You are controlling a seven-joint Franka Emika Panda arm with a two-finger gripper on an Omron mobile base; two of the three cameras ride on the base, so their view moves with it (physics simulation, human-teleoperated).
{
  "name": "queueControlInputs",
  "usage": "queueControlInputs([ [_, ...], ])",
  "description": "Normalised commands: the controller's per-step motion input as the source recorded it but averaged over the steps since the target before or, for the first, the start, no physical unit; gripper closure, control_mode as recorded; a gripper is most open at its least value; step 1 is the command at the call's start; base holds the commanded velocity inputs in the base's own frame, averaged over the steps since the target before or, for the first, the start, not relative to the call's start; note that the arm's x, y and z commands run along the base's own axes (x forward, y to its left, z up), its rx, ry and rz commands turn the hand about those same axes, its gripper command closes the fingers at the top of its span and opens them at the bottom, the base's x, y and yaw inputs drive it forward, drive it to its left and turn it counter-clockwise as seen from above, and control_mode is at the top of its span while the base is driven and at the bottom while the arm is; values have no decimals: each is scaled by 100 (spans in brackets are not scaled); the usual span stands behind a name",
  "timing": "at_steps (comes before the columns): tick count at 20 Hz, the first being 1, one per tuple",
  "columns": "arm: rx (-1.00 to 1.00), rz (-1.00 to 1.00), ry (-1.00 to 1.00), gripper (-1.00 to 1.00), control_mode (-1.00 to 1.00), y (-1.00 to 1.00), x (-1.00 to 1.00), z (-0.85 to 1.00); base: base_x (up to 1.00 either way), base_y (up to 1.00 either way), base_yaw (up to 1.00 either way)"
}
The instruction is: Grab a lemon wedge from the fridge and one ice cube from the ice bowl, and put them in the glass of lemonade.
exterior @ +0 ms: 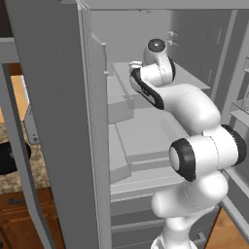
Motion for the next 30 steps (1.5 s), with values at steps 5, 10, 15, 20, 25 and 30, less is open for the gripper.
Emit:
queueControlInputs([
  [5,0,0,0,100,-100,-5,-70,-13,0,0,0],
  [10,0,6,-2,100,-100,-13,-100,-7,0,0,0],
  [15,0,31,-2,100,-100,-3,-100,0,0,0,0],
  [20,-2,48,-9,100,-100,4,-88,1,0,0,0],
  [25,-19,17,0,100,-100,10,-100,16,0,0,0],
  [30,-24,1,3,100,-100,16,-100,9,0,0,0],
])
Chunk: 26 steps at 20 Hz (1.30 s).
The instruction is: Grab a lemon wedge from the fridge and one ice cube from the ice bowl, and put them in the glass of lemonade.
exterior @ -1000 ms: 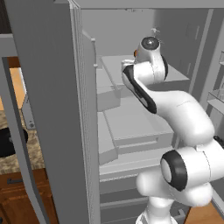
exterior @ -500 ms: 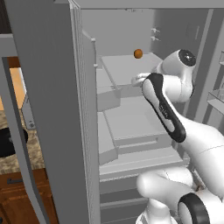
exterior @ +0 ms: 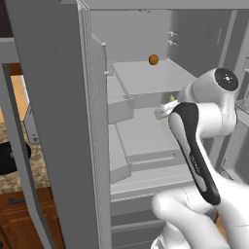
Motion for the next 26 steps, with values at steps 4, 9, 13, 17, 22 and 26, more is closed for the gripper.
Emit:
queueControlInputs([
  [4,-7,3,-7,100,-100,0,-97,2,0,0,0],
  [9,0,0,-13,100,-100,-23,-87,0,0,0,0],
  [13,0,1,-5,100,100,-3,-14,0,0,0,1],
  [17,0,0,0,100,100,0,0,0,-53,-2,0],
  [22,0,0,0,100,100,0,0,0,-100,0,0],
  [26,0,0,0,100,100,0,0,0,-74,7,0],
])
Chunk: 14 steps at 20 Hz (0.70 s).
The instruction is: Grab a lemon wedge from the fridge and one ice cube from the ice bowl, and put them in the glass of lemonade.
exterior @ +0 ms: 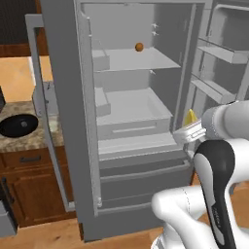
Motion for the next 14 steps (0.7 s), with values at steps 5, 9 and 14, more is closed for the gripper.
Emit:
queueControlInputs([
  [5,0,0,0,100,100,0,0,0,-55,22,4],
  [9,0,0,0,100,100,0,0,0,-25,39,15],
  [14,0,0,0,100,100,0,0,0,-6,44,28],
])
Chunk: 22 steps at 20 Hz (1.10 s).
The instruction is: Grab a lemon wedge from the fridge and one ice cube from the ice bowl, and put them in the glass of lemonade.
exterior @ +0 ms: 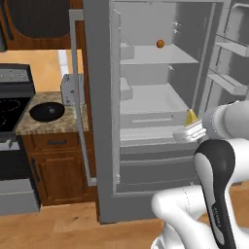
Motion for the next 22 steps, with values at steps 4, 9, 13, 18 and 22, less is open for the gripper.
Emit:
queueControlInputs([
  [4,0,0,0,100,100,0,0,0,-7,47,34],
  [9,0,0,0,100,100,0,0,0,-21,55,34],
  [13,0,0,0,100,100,0,0,0,0,69,43],
  [18,0,0,0,100,100,0,0,0,7,67,47],
  [22,0,0,0,100,100,0,0,0,32,57,45],
])
